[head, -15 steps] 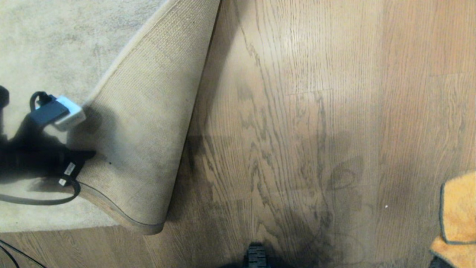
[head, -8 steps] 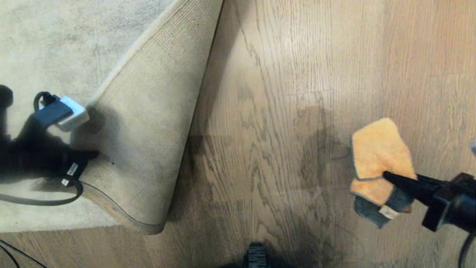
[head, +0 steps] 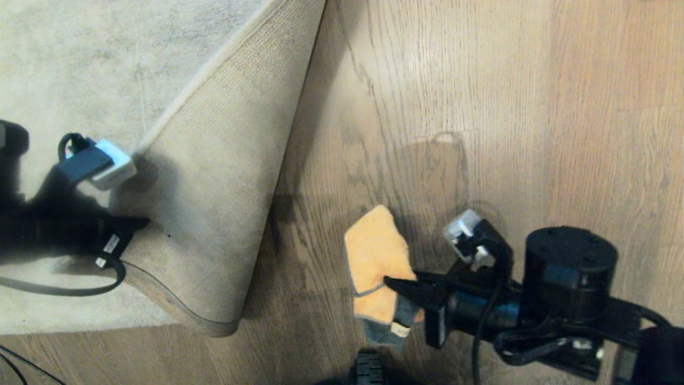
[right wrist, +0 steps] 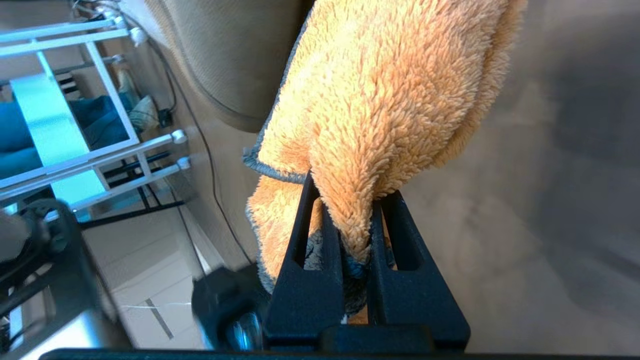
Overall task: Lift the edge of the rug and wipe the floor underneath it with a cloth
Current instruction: Wipe the floor under the carpet with a rag
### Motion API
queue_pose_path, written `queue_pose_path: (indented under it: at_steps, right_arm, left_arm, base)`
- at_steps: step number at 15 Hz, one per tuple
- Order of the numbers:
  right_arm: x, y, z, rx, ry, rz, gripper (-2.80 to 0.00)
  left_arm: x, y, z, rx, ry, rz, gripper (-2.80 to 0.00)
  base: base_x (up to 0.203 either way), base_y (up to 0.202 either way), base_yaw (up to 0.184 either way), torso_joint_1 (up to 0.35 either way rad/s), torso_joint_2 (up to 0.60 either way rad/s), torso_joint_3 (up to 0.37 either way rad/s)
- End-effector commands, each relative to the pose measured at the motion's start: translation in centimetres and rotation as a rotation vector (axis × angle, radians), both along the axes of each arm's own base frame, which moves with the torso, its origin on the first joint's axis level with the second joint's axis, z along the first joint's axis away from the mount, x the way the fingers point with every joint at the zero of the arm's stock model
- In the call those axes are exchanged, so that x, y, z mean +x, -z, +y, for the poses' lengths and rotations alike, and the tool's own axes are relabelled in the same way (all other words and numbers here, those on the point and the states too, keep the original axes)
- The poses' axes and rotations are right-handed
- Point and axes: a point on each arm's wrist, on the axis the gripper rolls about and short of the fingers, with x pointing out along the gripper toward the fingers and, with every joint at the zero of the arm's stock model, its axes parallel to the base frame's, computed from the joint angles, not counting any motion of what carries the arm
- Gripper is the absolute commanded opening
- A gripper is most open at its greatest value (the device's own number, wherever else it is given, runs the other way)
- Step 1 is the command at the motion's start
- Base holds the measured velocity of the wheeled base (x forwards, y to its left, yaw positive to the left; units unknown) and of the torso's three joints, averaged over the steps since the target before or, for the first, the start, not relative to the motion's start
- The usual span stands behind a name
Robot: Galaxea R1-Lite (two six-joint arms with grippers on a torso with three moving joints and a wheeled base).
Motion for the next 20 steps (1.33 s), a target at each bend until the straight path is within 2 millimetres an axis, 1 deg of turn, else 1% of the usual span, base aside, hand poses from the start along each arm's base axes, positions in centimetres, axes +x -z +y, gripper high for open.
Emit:
queue_pose_path:
  at_steps: [1, 3, 5, 8, 12, 16, 18, 20]
  right_arm:
    - [0.8, 5.5, 5.4, -0.065, -0.040, 0.047, -2.80]
    - [0.3, 7.4, 9.2, -0.030, -0.034, 0.029, -2.80]
    - [0.3, 8.6, 12.0, 0.014, -0.011, 0.004, -2.80]
    - [1.4, 9.4, 14.6, 0.068, 0.044, -0.031, -2.80]
    - [2.2, 11.2, 16.0, 0.074, 0.056, -0.044, -2.80]
    - [2.8, 13.3, 16.1, 0.065, 0.067, -0.058, -2.80]
    - [4.1, 13.8, 15.9, 0.076, 0.094, -0.085, -2.80]
    - [5.6, 13.9, 15.3, 0.082, 0.131, -0.093, -2.80]
  left_arm:
    - [0.0, 0.1, 0.0, 0.001, 0.000, 0.003, -2.80]
    - [0.0, 0.1, 0.0, 0.001, 0.000, 0.004, -2.80]
    - [0.0, 0.1, 0.0, 0.002, 0.001, 0.002, -2.80]
    - [-0.1, 0.0, -0.1, 0.002, 0.004, 0.001, -2.80]
    - [-0.1, 0.0, -0.1, 0.012, -0.007, 0.002, -2.80]
    - [-0.1, 0.0, -0.4, 0.012, 0.001, 0.000, -2.80]
    - [-0.2, 0.0, -0.4, 0.012, 0.002, 0.000, -2.80]
    - [-0.3, 0.1, -0.4, 0.017, -0.003, 0.004, -2.80]
  base:
    - [0.000, 0.000, 0.000, 0.000, 0.00, 0.000]
    - [0.000, 0.000, 0.000, 0.000, 0.00, 0.000]
    - [0.000, 0.000, 0.000, 0.000, 0.00, 0.000]
    - [0.000, 0.000, 0.000, 0.000, 0.00, 0.000]
    - [0.000, 0.000, 0.000, 0.000, 0.00, 0.000]
    - [0.000, 0.000, 0.000, 0.000, 0.00, 0.000]
    - [0.000, 0.000, 0.000, 0.000, 0.00, 0.000]
    - [0.000, 0.000, 0.000, 0.000, 0.00, 0.000]
